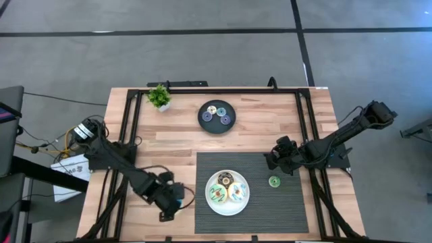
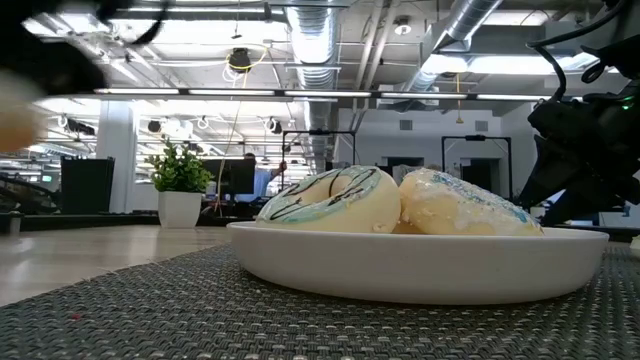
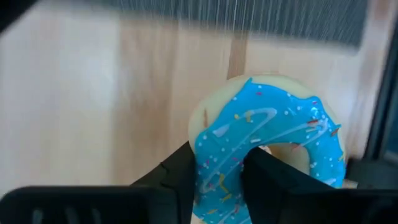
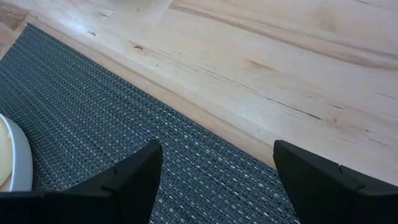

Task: Pick & Place donuts
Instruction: Put the large blue donut on the white plate

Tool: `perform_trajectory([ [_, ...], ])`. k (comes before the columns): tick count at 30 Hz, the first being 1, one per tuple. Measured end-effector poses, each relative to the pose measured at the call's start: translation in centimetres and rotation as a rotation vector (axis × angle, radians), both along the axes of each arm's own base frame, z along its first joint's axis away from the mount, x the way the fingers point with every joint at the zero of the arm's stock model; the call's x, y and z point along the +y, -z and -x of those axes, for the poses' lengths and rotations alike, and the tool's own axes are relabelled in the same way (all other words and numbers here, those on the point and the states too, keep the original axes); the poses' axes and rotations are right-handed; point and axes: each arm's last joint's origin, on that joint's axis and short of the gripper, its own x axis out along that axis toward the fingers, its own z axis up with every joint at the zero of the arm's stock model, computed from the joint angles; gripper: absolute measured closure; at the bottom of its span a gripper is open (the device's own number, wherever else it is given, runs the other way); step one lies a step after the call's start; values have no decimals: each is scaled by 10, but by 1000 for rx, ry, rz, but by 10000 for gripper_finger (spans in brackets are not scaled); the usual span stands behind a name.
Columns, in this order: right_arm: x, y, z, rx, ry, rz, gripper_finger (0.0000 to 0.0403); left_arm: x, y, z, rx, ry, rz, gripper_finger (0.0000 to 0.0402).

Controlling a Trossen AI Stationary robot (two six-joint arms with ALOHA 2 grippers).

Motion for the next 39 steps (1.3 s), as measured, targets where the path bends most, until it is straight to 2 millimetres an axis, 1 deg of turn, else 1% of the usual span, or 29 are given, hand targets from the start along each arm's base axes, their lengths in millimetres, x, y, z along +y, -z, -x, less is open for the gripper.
perform_trajectory([
  [3, 0, 0, 0, 0, 0, 0, 106, 4, -29, -19, -115, 61, -62, 305],
  [6, 0, 0, 0, 0, 0, 0, 106, 6, -58, -37, -281, 118, -149, 306],
  [8, 0, 0, 0, 0, -1, 0, 106, 6, -74, -47, -391, 146, -211, 306],
  [10, 0, 0, 0, 0, -1, 0, 106, 7, -83, -54, -476, 178, -264, 306],
  [13, 0, 0, 0, 0, -1, 1, 106, 9, -89, -64, -568, 204, -308, 306],
  [15, 0, 0, 0, 0, -1, 1, 106, 10, -88, -76, -623, 208, -316, 306],
  [18, 0, 0, 0, 1, 0, 2, 106, 7, -77, -97, -677, 267, -331, 306],
  [21, 0, 0, 0, 0, 0, 2, 106, -1, -67, -120, -677, 330, -361, 306],
  [23, 0, 0, 0, 0, 0, 1, 106, -5, -62, -135, -637, 356, -393, 306],
  [26, 0, 0, 0, 0, 0, 2, 106, -10, -55, -152, -518, 386, -444, 306],
  [29, 0, 0, 0, 0, 0, 2, 106, -14, -48, -170, -415, 375, -524, 306],
  [32, 0, 0, 0, 3, 0, 3, 106, -17, -35, -189, -342, 363, -598, 306],
  [36, 0, 0, 0, 1, 0, 2, 106, -21, -16, -209, -266, 334, -611, 306],
  [39, 0, 0, 0, 1, 0, 2, 106, -24, -3, -215, -198, 307, -605, 306],
])
